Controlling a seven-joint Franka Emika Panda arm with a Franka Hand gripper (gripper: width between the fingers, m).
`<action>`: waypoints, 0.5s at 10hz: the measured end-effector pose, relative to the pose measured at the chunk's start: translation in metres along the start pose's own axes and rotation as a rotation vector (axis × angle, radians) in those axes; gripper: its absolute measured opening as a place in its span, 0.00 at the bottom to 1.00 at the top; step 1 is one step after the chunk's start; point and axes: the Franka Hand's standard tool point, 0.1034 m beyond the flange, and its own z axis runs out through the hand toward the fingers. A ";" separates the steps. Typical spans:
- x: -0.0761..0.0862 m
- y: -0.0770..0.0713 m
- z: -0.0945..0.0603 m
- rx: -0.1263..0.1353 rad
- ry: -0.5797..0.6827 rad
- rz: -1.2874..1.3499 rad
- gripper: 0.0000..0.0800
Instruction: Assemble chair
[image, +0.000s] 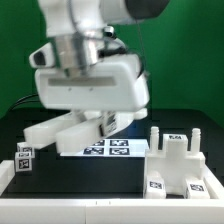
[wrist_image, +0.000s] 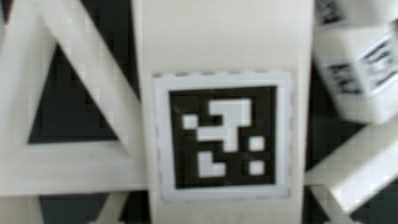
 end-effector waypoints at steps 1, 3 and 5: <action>-0.007 -0.020 -0.003 -0.003 -0.003 -0.038 0.35; -0.008 -0.019 0.003 -0.004 -0.011 -0.028 0.35; -0.008 -0.020 0.003 -0.005 -0.011 -0.030 0.35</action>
Offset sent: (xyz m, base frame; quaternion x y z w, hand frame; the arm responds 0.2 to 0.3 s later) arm 0.0000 0.0000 0.0000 0.0000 0.0000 0.0000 1.0000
